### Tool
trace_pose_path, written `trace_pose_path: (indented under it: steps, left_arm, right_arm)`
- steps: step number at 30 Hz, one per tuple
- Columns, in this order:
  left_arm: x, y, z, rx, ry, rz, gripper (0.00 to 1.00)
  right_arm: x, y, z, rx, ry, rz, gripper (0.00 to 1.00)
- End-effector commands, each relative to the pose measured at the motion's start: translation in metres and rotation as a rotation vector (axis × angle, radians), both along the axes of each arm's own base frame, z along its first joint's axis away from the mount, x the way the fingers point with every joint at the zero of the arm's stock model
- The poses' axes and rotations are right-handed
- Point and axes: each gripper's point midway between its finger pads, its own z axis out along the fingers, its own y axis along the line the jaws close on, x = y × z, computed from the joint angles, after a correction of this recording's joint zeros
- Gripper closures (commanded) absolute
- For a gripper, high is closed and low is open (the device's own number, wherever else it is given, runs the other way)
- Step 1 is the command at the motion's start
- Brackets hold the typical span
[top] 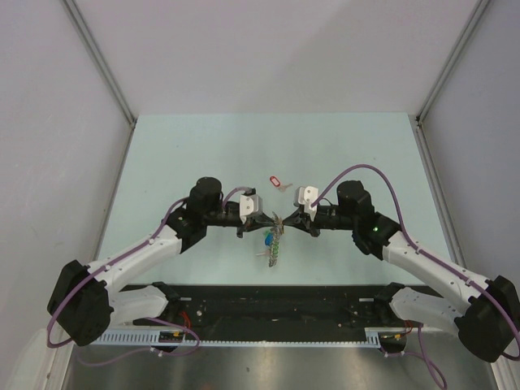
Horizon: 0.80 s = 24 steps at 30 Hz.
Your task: Put the keys on the keyring
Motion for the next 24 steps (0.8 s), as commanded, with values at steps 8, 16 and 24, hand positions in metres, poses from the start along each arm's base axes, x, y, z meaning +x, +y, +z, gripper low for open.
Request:
trace_pose_path:
  steps: [8,16,24]
  left_arm:
    - [0.0004,-0.0066,0.0205,-0.058,-0.043,-0.022,1.0]
    - [0.0005,-0.0068,0.0209,-0.062,-0.043,-0.021,0.99]
    - [0.0018,-0.006,0.0214,-0.061,-0.047,-0.011,1.0]
  right_arm:
    - [-0.0027,0.0009,0.0077,0.009,-0.037,0.02,1.0]
    - [-0.0035,0.0019,0.0087,0.011,-0.038,0.027,1.0]
    - [-0.0052,-0.0013,0.0069,-0.003,-0.029,0.019,1.0]
